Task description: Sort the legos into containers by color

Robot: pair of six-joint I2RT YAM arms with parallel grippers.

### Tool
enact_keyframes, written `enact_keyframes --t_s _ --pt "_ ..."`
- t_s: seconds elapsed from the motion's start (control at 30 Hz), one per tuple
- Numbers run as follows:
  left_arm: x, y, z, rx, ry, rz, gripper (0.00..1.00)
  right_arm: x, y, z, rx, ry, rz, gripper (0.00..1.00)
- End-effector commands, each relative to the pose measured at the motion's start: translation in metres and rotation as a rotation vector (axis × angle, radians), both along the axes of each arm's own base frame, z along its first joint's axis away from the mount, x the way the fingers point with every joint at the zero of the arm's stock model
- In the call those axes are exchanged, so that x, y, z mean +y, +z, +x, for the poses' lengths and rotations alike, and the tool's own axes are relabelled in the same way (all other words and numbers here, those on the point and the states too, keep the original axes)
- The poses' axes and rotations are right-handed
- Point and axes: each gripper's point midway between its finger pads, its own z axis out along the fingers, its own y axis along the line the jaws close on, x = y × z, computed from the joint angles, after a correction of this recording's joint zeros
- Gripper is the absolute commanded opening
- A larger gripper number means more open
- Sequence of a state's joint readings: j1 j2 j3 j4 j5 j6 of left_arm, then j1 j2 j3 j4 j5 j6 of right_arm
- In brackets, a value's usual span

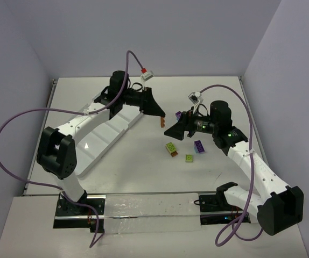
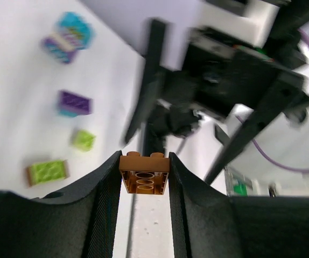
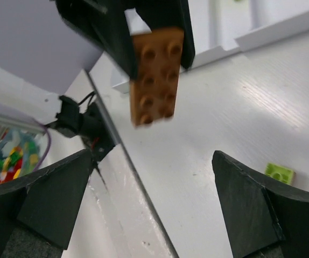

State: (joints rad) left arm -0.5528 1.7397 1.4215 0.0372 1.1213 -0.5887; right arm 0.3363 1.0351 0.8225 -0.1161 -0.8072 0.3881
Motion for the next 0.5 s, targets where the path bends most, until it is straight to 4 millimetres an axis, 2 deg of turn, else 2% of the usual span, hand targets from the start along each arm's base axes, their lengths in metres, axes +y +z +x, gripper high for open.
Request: enact_keyframes --t_s 0.0,0.1,0.17,0.2,0.27,0.33,0.47 --pt "0.036 -0.003 0.038 0.029 0.220 0.028 0.00 -0.018 0.013 0.011 -0.075 -0.145 -0.067 1.00" --pt "0.075 -0.015 0.066 0.074 0.431 0.097 0.00 -0.032 0.012 0.018 -0.097 -0.251 -0.102 1.00" --pt "0.114 -0.041 0.090 0.129 0.675 0.242 0.00 -0.042 0.017 0.021 -0.116 -0.327 -0.108 1.00" --pt "0.132 -0.045 0.095 0.134 0.762 0.280 0.00 -0.049 0.016 0.025 -0.119 -0.375 -0.118 1.00" --pt "0.179 -0.068 0.111 0.169 1.037 0.439 0.00 -0.057 0.016 0.032 -0.118 -0.443 -0.128 1.00" --pt "0.233 -0.088 0.115 0.198 1.300 0.621 0.00 -0.062 0.016 0.036 -0.116 -0.486 -0.133 1.00" --pt "0.302 -0.107 0.112 0.239 1.596 0.815 0.00 -0.064 0.009 0.043 -0.099 -0.510 -0.149 1.00"
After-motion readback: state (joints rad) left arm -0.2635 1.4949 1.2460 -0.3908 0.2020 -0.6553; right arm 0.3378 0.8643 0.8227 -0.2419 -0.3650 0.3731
